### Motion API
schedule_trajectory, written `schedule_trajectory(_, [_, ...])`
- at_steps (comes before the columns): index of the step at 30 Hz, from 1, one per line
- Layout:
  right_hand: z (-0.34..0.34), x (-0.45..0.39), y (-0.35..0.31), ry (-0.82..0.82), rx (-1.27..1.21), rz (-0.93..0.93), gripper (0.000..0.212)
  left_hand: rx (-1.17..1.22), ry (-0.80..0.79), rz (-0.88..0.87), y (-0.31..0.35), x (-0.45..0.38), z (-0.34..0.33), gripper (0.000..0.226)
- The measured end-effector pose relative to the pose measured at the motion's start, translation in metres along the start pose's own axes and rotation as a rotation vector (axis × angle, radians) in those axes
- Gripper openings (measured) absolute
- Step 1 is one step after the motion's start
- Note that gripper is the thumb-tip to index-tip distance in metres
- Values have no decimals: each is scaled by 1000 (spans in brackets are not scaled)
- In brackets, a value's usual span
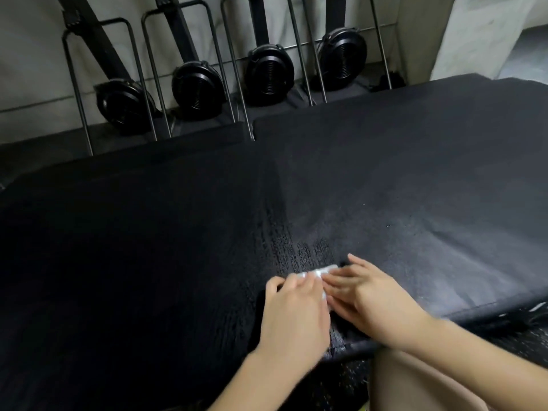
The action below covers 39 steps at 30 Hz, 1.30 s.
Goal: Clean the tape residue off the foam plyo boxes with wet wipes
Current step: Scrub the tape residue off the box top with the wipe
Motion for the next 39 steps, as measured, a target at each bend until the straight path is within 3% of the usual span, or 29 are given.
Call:
schedule_trajectory(5, [8,5,-7,100,40,30,32,-12,8,-36,2,11,-5,46])
schedule_trajectory(9, [-18,-38,21,46,91,-48,34,-92,24,-42,-17,-39,-14,38])
schedule_trajectory(15, [-45,-88,61,-183,83,-175,36,-128,28,106,-43,-90,-16,12])
schedule_trajectory(18, [-36,-73,53,-60,49,-181,42,-117,28,57,-37,-71,-12,18])
schedule_trajectory(20, [-31,-55,44,14,34,-148,32,-104,21,24,-29,-58,-8,25])
schedule_trajectory(23, [-22,-44,38,81,5,-86,20,-102,0,-19,-23,-51,-6,18])
schedule_trajectory(27, [-30,-53,41,46,109,-27,27,-141,-109,-1,-21,-67,-9,20])
schedule_trajectory(30, [-40,-73,56,4,143,-76,14,-158,7,49,-29,-91,-9,12])
schedule_trajectory(34, [-53,-89,66,-101,184,-146,21,-207,-44,65,-35,-109,-16,19])
schedule_trajectory(36, [-49,-83,60,-62,174,-153,29,-253,-68,59,-28,-102,-12,15])
schedule_trajectory(39, [-41,-60,47,18,118,-105,23,-202,-48,16,-20,-78,-14,22])
Point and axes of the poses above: each hand's wrist, its own x-axis away from the middle knuckle, its own z-axis out of the back of the hand, y = z × x, the point moved 4 cm from there along -x, towards the middle knuckle, and after that the axes turned 12 degrees about y, right-handed, at the moved point
